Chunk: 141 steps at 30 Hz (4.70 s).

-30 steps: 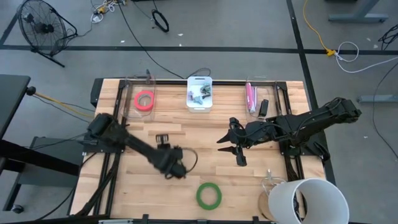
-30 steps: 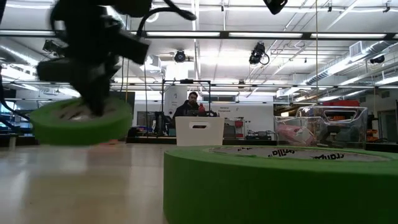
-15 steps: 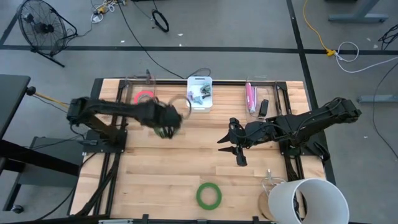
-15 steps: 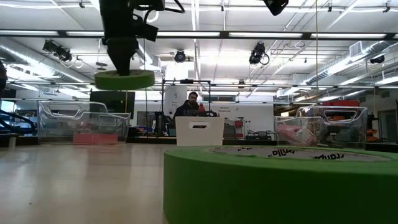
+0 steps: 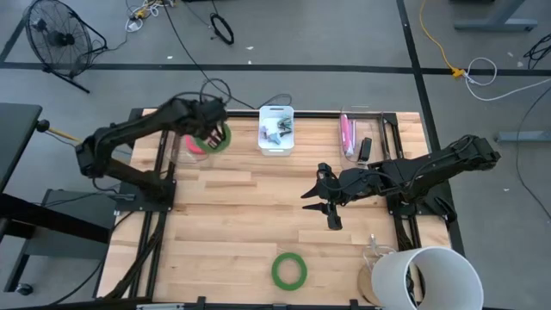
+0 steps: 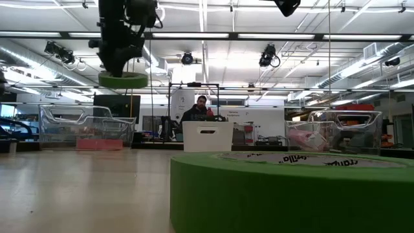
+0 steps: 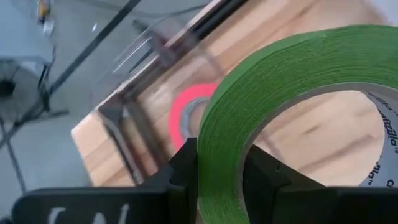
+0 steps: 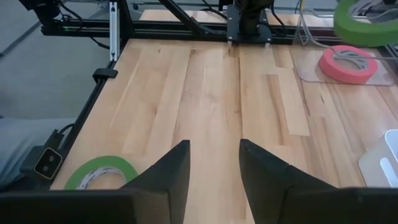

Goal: Pick and place Stapler, Stapler remover, tape
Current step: Put the left green tape into the left transparent bin, then put the green tape into the left transparent bin

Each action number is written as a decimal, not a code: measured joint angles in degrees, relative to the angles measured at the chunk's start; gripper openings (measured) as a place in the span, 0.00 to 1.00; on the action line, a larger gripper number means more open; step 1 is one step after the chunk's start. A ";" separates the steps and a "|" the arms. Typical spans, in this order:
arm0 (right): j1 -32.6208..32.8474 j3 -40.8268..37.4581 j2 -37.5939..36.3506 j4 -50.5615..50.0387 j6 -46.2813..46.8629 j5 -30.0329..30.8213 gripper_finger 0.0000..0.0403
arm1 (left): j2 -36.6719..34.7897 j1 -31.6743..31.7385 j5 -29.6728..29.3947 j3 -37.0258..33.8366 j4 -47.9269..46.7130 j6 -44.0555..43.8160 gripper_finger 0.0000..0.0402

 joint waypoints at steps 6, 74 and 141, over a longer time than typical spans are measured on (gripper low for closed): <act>0.01 0.00 0.00 -0.21 1.33 0.02 0.34 | 0.13 8.01 -0.76 -0.96 -1.28 -0.55 0.22; 11.55 -0.02 25.03 3.00 26.84 -6.72 0.34 | -22.20 -25.32 20.00 -12.79 31.34 1.32 0.63; 13.38 -0.05 38.29 21.38 37.91 -9.63 0.57 | -7.34 -43.83 5.79 -13.05 35.58 -3.17 0.63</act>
